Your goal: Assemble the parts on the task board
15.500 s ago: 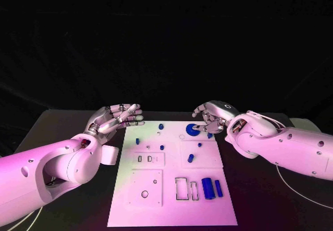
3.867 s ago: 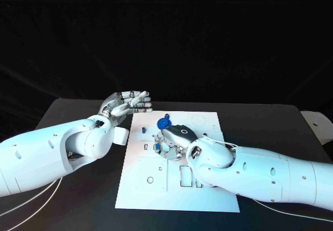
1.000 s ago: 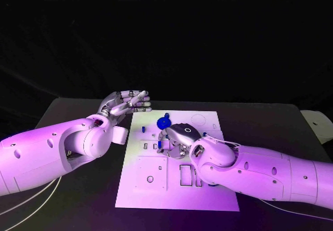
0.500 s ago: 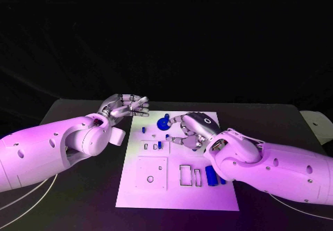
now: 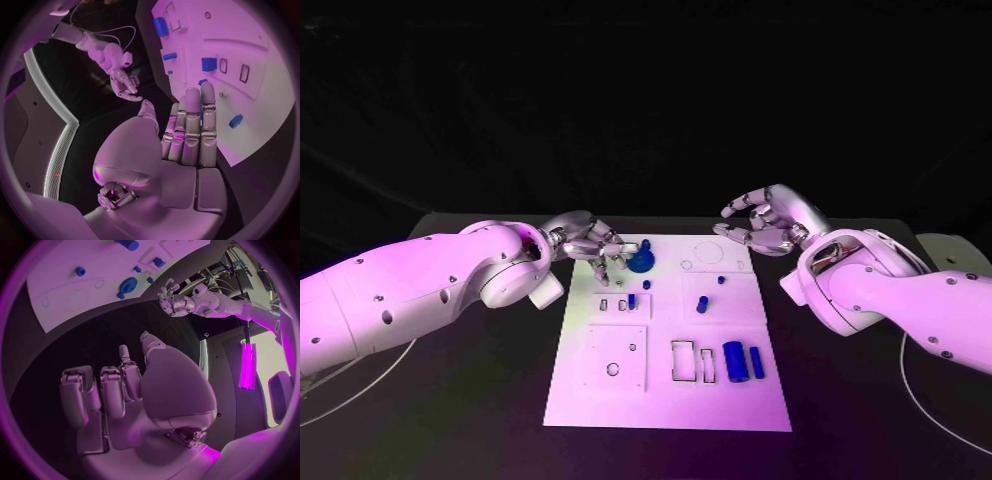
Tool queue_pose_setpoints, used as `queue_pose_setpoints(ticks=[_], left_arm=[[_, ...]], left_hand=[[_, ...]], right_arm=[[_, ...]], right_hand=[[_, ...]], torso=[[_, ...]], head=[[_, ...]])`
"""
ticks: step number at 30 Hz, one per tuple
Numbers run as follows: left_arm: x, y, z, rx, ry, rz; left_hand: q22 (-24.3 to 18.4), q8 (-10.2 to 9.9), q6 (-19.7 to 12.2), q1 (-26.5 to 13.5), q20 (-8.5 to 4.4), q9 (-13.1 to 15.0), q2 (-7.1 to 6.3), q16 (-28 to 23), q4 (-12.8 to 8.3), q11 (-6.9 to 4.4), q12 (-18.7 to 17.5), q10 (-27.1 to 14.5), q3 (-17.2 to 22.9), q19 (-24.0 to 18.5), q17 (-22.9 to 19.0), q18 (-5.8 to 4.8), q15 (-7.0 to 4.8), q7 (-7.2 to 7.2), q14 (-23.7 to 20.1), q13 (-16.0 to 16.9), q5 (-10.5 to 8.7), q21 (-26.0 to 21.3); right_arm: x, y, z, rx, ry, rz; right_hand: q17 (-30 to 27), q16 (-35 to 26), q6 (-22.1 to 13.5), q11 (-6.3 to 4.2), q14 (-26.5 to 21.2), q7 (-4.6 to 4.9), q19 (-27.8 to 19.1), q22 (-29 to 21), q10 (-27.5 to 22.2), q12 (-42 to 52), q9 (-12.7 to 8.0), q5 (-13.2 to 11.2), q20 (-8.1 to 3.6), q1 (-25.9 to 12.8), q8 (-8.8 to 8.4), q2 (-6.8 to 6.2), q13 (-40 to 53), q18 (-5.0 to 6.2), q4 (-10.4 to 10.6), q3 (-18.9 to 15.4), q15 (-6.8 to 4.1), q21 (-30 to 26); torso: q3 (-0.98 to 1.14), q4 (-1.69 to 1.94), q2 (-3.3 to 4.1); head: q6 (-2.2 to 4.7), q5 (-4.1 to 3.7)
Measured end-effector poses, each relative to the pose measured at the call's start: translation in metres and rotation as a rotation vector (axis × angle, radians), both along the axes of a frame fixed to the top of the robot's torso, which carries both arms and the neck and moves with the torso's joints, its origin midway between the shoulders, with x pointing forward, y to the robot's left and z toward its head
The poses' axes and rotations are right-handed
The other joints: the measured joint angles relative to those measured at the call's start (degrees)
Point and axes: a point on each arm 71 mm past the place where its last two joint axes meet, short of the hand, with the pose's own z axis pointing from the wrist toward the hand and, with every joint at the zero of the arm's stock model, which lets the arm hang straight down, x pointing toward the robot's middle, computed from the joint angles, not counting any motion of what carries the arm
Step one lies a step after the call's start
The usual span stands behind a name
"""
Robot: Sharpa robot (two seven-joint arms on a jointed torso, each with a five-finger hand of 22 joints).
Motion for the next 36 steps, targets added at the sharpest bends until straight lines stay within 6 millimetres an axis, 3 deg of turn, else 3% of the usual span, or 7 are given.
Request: queue_pose_setpoints(ticks=[2,6,8,10,12,19,36], left_arm=[[0.001,-0.006,-0.001,0.079,0.010,-0.029],[0.002,-0.015,-0.004,0.206,0.026,-0.060],[0.003,-0.019,-0.004,0.259,0.028,-0.066],[0.005,-0.022,-0.001,0.315,0.026,-0.068],[0.006,-0.023,0.002,0.355,0.023,-0.066],[0.010,-0.031,0.005,0.471,0.036,-0.065],[0.012,-0.040,-0.002,0.610,0.102,-0.113]], left_hand=[[2.5,2.4,-0.3,-0.7,-0.51,1.3,0.77,9.5,0.1,-0.57,3.9,0.7,-2.1,0.4,9.1,0.00,-0.71,-0.68,2.4,2.9,-0.67,4.0],[9.9,11.5,-2.3,0.0,-1.45,6.5,3.71,24.8,0.1,-1.72,18.1,-2.5,-8.9,-2.3,25.6,0.00,-2.00,-2.19,7.0,13.8,-0.92,15.5],[17.1,16.1,-2.4,0.3,-2.67,9.5,4.93,30.3,0.2,-3.11,25.7,-2.7,-11.1,-0.6,33.1,0.00,-2.98,-3.63,10.0,19.2,-0.74,22.1],[24.9,20.7,-3.6,0.5,-3.31,12.8,6.23,33.4,0.2,-4.27,33.2,-4.4,-13.7,1.2,36.8,-0.11,-3.69,-4.42,10.8,24.8,-0.78,28.5],[30.8,23.4,-4.2,0.5,-3.62,14.8,7.07,35.2,0.3,-4.53,38.8,-4.6,-14.6,3.0,37.5,-1.38,-3.86,-4.96,11.0,29.6,-0.78,32.7],[41.7,23.7,-5.6,-0.5,-4.03,15.9,8.32,37.9,0.3,-4.81,50.0,0.9,-14.6,7.5,37.6,-2.78,-4.08,-4.99,11.2,41.5,-0.78,39.3],[44.0,22.6,-5.8,-0.9,-3.82,15.6,8.48,38.1,0.3,-4.80,52.0,1.5,-14.6,7.9,37.6,-3.12,-4.07,-4.77,11.2,43.7,-0.78,40.6]], right_arm=[[0.001,-0.006,0.000,0.016,0.019,-0.018],[0.001,-0.012,-0.001,0.032,0.042,-0.037],[0.001,-0.014,-0.001,0.036,0.050,-0.042],[0.001,-0.016,-0.001,0.038,0.059,-0.047],[0.001,-0.017,-0.002,0.039,0.065,-0.049],[0.000,-0.019,-0.003,0.035,0.087,-0.052],[-0.001,-0.021,-0.005,0.025,0.115,-0.061]], right_hand=[[0.0,0.0,0.0,0.00,0.0,0.00,0.0,0.0,0.0,0.0,0.0,0.0,0.00,-0.1,0.09,0.07,0.0,0.00,0.0,0.0,0.00,0.0],[0.0,0.0,0.0,0.00,0.0,0.00,0.0,0.0,0.0,0.0,0.0,0.1,0.00,-0.1,0.09,0.07,0.0,0.00,0.0,0.0,0.00,0.0],[0.0,0.0,0.0,0.00,0.0,0.00,0.0,0.0,0.0,0.0,0.0,0.4,0.00,-0.1,0.09,0.07,0.0,0.00,0.0,0.0,0.00,0.0],[0.0,0.0,0.0,0.00,0.0,0.00,0.0,0.0,0.0,0.0,0.0,0.4,0.00,-0.1,0.09,0.06,0.0,0.00,0.0,0.0,0.00,0.0],[0.0,0.0,0.0,0.00,0.0,0.00,0.0,0.0,0.0,0.0,0.0,0.7,0.00,-0.1,0.09,0.06,0.0,0.00,0.0,0.0,0.00,0.0],[0.0,0.0,0.0,0.00,0.0,0.00,0.0,0.0,0.0,-0.2,0.0,0.9,0.00,-0.1,0.32,0.06,0.0,0.00,0.0,0.0,0.00,-0.2],[0.0,0.0,0.0,0.00,0.0,0.00,-0.1,0.0,0.0,-0.2,0.0,0.9,-0.37,-0.4,0.31,-0.24,0.0,0.00,0.0,0.0,0.01,-0.2]], torso=[[0.07,-0.07,-0.27],[0.14,-0.14,-0.63],[0.16,-0.21,-0.79],[0.19,-0.28,-0.87],[0.22,-0.32,-0.90],[0.19,-0.21,-0.94],[0.11,-0.12,-0.97]], head=[[-0.14,0.07],[-0.36,0.30],[-0.49,0.43],[-0.56,0.50],[-0.59,0.53],[-0.82,0.53],[-1.20,0.70]])
